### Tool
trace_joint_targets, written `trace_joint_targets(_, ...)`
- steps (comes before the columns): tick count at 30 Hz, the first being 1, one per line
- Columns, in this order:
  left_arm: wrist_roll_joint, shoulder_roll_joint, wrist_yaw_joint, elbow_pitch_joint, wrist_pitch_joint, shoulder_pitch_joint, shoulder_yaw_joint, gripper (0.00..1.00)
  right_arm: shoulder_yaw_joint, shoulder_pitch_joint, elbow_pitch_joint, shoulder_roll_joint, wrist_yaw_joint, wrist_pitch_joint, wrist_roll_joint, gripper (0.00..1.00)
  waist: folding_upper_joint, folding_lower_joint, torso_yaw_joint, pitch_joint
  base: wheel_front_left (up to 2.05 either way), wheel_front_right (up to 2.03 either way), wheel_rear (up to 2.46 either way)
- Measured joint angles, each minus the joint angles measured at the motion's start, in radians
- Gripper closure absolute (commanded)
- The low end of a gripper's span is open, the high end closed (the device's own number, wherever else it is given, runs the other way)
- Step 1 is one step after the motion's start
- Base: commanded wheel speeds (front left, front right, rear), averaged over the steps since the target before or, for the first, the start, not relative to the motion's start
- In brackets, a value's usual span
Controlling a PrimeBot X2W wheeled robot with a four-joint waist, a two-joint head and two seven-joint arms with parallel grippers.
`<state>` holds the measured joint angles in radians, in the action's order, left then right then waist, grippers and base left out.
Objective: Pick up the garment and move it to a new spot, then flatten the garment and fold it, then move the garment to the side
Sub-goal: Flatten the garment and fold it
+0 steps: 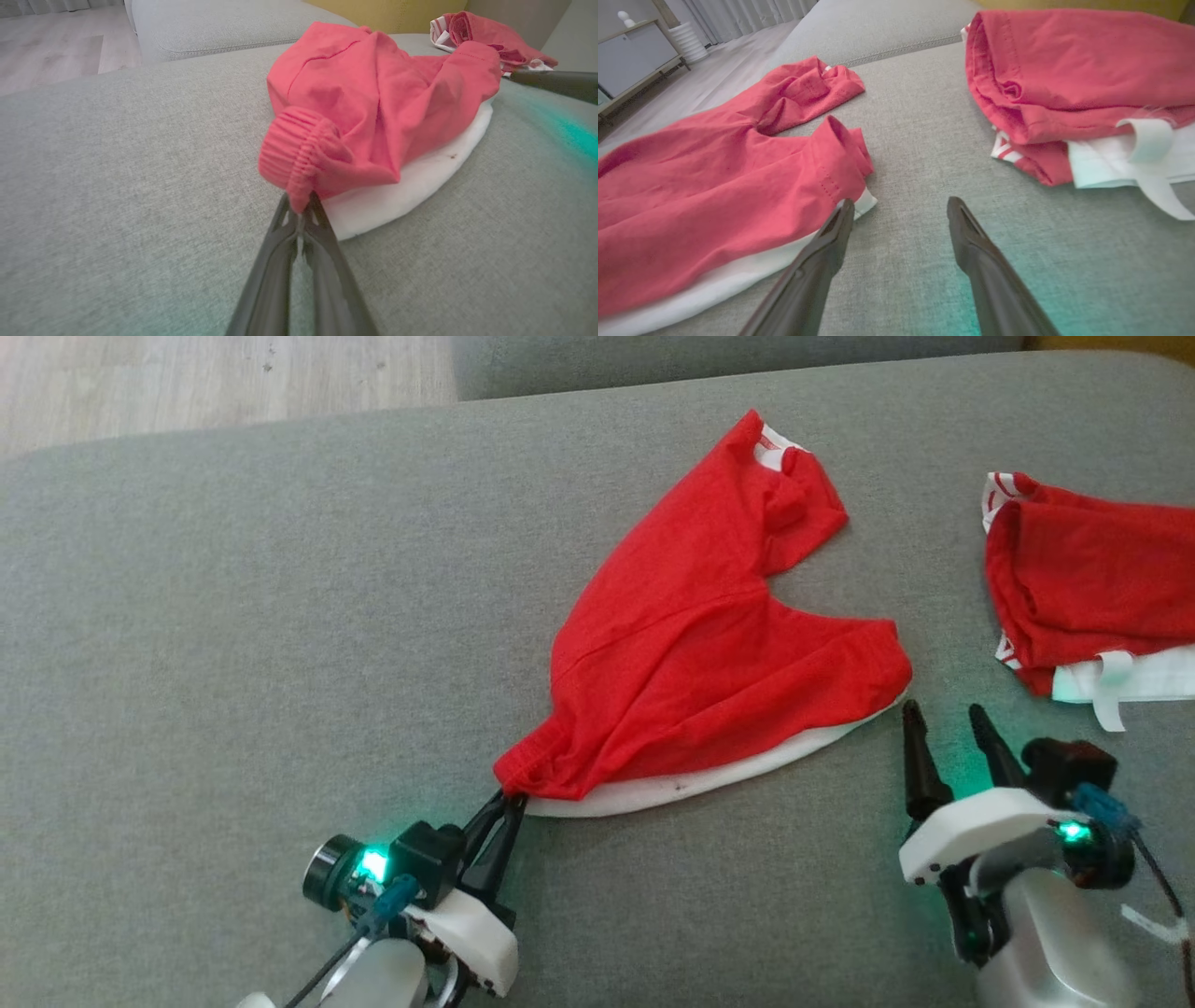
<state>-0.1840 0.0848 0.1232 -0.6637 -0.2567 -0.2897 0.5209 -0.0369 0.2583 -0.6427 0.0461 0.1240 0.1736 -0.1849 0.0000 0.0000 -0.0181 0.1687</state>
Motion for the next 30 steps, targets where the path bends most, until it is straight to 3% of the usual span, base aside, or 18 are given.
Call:
trace_joint_targets(21,0.009,-0.007,0.000,0.020,0.000,0.000,-0.001,1.00,0.075,0.192,-0.276,0.004,0.000,0.012,0.020,0.00,0.0000,0.0000,0.026,0.018,0.00,0.00,0.00)
trace_joint_targets(22,0.009,-0.008,0.000,0.020,0.000,0.000,-0.001,1.00,0.080,0.201,-0.286,0.006,0.000,0.013,0.021,0.15,0.0000,0.0000,0.028,0.019,0.00,0.00,0.00)
trace_joint_targets(23,0.009,-0.009,0.000,0.020,0.000,0.000,-0.001,1.00,0.084,0.208,-0.297,0.007,0.000,0.013,0.021,0.64,0.0000,0.0000,0.029,0.019,0.00,0.00,0.00)
trace_joint_targets(24,0.009,-0.010,0.000,0.020,0.000,0.000,-0.001,1.00,0.090,0.214,-0.306,0.009,0.000,0.013,0.021,1.00,0.0000,0.0000,0.030,0.018,0.00,0.00,0.00)
trace_joint_targets(30,0.008,-0.010,0.000,0.017,0.000,0.002,-0.013,1.00,0.108,0.222,-0.336,0.006,0.000,0.036,0.001,1.00,0.0000,0.0000,0.021,0.002,0.00,0.00,0.00)
